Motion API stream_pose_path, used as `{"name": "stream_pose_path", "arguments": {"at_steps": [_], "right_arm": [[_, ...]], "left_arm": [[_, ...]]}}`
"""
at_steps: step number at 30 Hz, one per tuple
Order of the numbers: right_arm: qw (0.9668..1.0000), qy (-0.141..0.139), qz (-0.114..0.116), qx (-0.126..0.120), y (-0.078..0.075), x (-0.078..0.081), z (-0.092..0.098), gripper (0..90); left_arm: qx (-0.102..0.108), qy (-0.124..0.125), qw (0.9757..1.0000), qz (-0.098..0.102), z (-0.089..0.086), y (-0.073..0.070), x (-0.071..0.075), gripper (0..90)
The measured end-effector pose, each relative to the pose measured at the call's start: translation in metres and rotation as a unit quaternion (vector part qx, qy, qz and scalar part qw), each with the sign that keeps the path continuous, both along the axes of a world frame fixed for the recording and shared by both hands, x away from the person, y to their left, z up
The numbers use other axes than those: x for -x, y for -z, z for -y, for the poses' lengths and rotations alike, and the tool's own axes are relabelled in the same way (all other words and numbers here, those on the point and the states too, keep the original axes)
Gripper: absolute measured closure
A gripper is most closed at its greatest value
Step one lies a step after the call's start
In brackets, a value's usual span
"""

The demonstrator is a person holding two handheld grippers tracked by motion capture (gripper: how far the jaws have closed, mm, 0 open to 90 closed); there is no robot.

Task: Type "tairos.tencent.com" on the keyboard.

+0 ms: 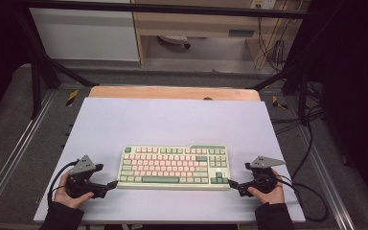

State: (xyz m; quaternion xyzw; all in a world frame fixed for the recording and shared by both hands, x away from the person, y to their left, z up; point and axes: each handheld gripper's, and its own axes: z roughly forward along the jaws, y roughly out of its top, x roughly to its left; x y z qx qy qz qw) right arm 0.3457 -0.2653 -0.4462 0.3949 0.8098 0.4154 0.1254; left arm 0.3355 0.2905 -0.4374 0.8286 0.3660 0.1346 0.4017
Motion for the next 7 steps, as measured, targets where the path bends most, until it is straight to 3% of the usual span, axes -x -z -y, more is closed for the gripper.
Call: {"name": "stream_pose_path", "arguments": {"at_steps": [7], "right_arm": [[1.0,-0.005,-0.002,-0.001,-0.0001,0.0008,0.0006,0.5]], "left_arm": [[-0.001,0.001,1.0,-0.001,0.0005,-0.0002,0.0002,10.6]]}}
